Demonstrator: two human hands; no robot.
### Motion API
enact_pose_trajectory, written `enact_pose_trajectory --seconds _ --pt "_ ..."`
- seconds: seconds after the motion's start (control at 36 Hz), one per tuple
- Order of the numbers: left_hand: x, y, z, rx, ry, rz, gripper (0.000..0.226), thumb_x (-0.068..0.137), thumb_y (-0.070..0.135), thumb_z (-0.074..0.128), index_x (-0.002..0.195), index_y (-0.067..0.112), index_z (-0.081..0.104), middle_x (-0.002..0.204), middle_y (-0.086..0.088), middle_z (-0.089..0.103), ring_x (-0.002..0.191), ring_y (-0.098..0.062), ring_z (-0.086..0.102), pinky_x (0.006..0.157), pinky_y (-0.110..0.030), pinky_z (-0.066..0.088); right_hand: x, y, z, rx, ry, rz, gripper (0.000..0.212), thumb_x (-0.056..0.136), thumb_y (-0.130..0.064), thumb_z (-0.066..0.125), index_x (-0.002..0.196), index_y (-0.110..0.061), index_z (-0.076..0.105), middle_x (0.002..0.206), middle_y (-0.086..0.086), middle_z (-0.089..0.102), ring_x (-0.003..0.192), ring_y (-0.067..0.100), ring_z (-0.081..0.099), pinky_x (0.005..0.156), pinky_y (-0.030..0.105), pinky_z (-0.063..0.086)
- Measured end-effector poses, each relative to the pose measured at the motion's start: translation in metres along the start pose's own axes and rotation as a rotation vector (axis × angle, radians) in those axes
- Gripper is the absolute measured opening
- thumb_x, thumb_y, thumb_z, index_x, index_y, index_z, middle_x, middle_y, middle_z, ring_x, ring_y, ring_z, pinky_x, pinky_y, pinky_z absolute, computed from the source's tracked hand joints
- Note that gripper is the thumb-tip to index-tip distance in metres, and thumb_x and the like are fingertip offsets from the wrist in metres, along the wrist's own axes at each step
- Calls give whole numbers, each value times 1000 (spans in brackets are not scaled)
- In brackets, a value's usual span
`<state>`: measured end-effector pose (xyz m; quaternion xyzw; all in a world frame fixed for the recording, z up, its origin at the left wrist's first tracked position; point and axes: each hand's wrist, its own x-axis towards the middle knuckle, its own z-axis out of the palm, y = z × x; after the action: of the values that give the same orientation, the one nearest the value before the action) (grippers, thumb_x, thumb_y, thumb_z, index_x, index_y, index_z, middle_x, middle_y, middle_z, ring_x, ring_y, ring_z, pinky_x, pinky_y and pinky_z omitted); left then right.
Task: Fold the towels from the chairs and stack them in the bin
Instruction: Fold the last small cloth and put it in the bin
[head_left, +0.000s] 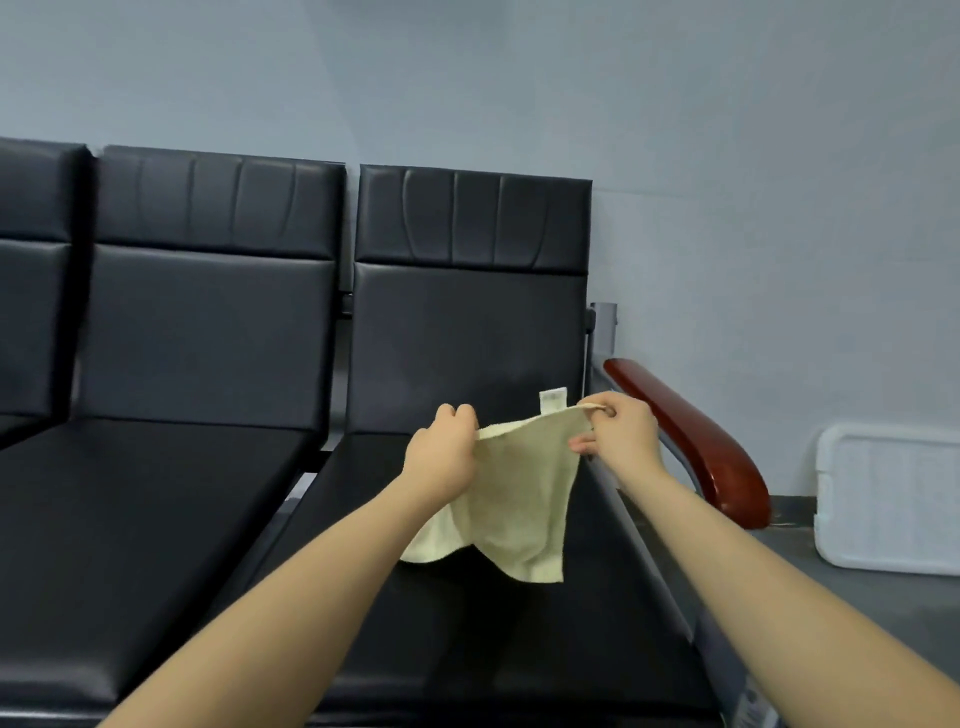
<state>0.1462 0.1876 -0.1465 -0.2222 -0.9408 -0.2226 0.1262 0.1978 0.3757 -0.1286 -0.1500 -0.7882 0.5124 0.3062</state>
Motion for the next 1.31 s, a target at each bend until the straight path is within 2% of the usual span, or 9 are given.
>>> enact_pose_trajectory --seconds 0.06,0.25,0.44,0.61,0.78,0.89,1.06,1.19,1.31 --pt "-3 -3 1 36 60 -58 22 87 0 39 105 11 47 103 -6 45 82 -30 53 65 -32 36 2 -3 -1 1 43 24 26 98 0 39 96 -9 63 93 13 64 56 22 68 55 26 58" --pt "-4 -16 -13 58 221 -139 25 88 0 36 101 8 56 100 -5 51 83 -26 53 66 -30 35 5 4 -9 14 195 5 25 95 5 40 91 -11 58 102 13 59 88 29 65 53 22 55" --pt "12 -30 -34 26 439 -139 23 91 3 40 93 6 63 93 -6 51 76 -27 51 64 -31 33 10 -3 -9 24 302 -41 19 99 -5 41 93 -13 57 102 18 63 70 24 67 43 11 48" --pt "23 -30 -47 -176 526 -173 24 96 12 39 103 11 62 106 -3 54 81 -22 51 68 -30 34 16 -7 -1 178 355 -55 14 98 -9 48 91 -11 59 95 15 64 65 18 64 48 18 53" --pt "49 -32 -47 -269 533 -232 21 95 13 41 102 12 61 108 -4 55 79 -21 47 69 -31 35 33 -7 13 189 363 -55 18 95 -8 52 79 -16 58 86 9 64 57 14 61 71 38 54" --pt "68 -33 -48 -421 547 -303 22 95 10 39 106 9 58 111 -7 53 83 -19 44 73 -33 37 50 -9 25 216 330 -31 20 97 -9 48 82 -19 57 88 3 63 81 18 65 78 36 56" --pt "66 -36 -46 -589 549 -235 19 94 0 32 102 10 46 106 2 43 81 -17 46 71 -31 40 55 -15 31 188 327 -131 21 100 -4 33 97 -14 51 92 -4 56 83 7 52 66 12 38" --pt "48 -44 -28 -654 564 -202 17 92 0 32 99 11 43 99 1 47 75 -7 45 65 -24 39 40 0 35 202 272 -137 18 100 -6 34 98 -12 51 91 -1 53 82 9 52 65 14 38" --pt "29 -54 -13 -641 499 -216 14 96 9 29 99 17 40 85 1 54 75 -19 53 66 -39 46 23 15 25 101 197 -121 16 99 -8 37 97 -11 52 91 0 54 81 9 50 66 18 40"
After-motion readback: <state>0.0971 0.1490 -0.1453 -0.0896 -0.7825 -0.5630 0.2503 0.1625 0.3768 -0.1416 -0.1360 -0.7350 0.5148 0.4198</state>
